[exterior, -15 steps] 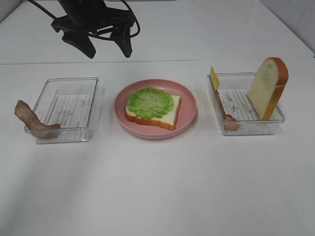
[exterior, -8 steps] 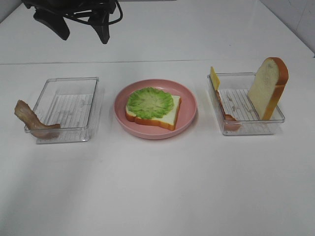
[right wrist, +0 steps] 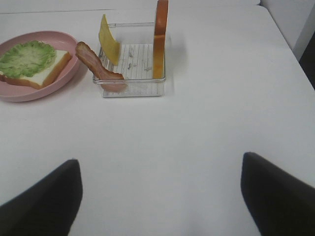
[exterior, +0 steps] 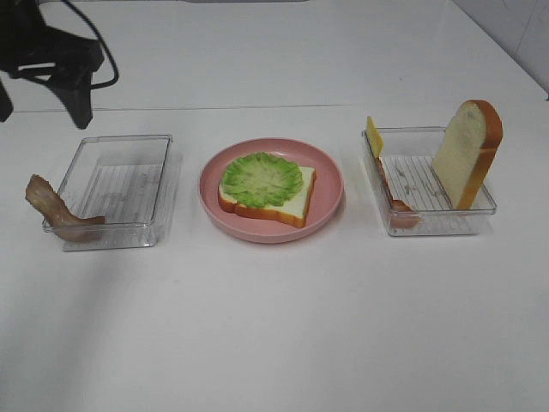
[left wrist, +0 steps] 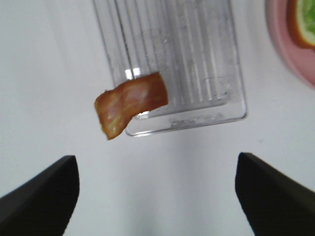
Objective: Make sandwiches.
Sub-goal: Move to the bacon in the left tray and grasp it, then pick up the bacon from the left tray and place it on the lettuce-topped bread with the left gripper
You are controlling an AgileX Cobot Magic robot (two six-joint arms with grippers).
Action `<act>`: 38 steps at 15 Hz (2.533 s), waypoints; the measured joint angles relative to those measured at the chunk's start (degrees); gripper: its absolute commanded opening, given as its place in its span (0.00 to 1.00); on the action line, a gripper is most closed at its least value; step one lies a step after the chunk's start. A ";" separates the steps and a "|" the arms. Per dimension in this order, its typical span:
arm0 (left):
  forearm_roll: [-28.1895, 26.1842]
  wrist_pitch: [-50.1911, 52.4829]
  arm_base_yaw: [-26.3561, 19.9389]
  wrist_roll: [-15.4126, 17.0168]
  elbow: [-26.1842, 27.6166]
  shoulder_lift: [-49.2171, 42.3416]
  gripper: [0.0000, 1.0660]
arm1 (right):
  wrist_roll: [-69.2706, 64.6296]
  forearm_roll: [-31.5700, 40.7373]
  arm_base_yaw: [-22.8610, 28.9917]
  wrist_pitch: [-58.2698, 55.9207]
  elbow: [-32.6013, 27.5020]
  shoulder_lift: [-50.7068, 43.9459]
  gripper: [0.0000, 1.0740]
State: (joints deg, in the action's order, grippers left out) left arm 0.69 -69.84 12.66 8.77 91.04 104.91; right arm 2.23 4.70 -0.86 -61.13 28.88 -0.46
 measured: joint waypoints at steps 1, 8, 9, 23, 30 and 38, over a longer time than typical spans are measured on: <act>0.11 -0.11 -1.60 0.00 -2.23 0.00 0.76 | 0.00 0.00 0.00 0.00 0.00 0.00 0.77; -0.11 7.33 -8.82 0.06 -11.75 0.00 0.76 | 0.00 0.00 0.00 0.00 0.00 0.00 0.77; -0.34 7.91 -8.82 0.23 -11.80 0.11 0.76 | 0.00 0.00 0.00 0.00 0.00 0.00 0.77; -6.30 17.70 -8.82 0.23 -11.80 9.63 0.42 | 0.00 0.00 0.00 0.00 0.00 0.00 0.77; -6.30 17.70 -8.82 0.23 -11.80 9.63 0.00 | 0.00 0.00 0.00 0.00 0.00 0.00 0.77; -19.82 16.16 -8.82 -5.90 -4.70 6.70 0.00 | 0.00 0.00 0.00 0.00 0.00 0.00 0.77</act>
State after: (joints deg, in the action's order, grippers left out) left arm -19.14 -53.69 3.84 2.86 86.34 111.61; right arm 2.23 4.70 -0.86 -61.13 28.88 -0.46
